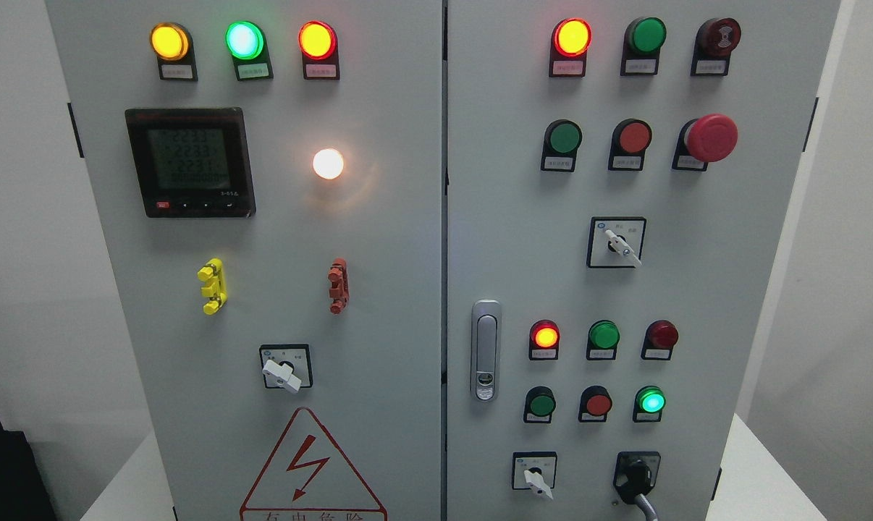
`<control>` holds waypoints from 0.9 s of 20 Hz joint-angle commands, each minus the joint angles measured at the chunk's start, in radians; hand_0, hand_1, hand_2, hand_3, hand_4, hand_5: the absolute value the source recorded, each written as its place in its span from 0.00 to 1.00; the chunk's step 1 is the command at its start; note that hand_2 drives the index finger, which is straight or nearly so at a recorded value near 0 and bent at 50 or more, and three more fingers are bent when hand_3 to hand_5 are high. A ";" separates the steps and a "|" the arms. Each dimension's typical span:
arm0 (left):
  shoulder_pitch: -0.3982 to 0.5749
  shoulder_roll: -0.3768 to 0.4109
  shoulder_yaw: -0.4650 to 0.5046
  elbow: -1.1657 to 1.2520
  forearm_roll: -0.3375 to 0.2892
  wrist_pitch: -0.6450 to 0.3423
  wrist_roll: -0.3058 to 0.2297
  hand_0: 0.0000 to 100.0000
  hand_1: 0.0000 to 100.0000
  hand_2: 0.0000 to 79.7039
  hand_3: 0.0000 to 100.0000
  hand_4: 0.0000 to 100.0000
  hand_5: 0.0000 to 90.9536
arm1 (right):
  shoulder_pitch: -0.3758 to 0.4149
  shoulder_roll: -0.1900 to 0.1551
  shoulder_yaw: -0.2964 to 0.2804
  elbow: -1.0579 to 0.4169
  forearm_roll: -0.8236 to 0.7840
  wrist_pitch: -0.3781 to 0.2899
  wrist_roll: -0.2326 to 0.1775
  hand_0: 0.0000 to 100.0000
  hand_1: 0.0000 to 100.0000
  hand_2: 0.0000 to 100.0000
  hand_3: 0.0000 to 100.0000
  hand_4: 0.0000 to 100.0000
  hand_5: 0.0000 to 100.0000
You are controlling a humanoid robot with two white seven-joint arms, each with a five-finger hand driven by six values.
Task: Trip black knob to open circuit
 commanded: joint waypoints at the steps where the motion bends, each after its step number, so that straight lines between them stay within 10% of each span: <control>1: 0.000 0.000 0.000 0.000 -0.023 0.001 0.000 0.12 0.39 0.00 0.00 0.00 0.00 | 0.002 0.011 -0.010 -0.001 -0.001 0.001 0.001 0.00 0.00 0.00 0.93 0.86 0.83; 18: 0.000 0.000 0.000 0.000 -0.023 -0.001 0.000 0.12 0.39 0.00 0.00 0.00 0.00 | 0.007 0.001 -0.024 0.004 -0.005 0.001 0.001 0.00 0.00 0.00 0.93 0.86 0.83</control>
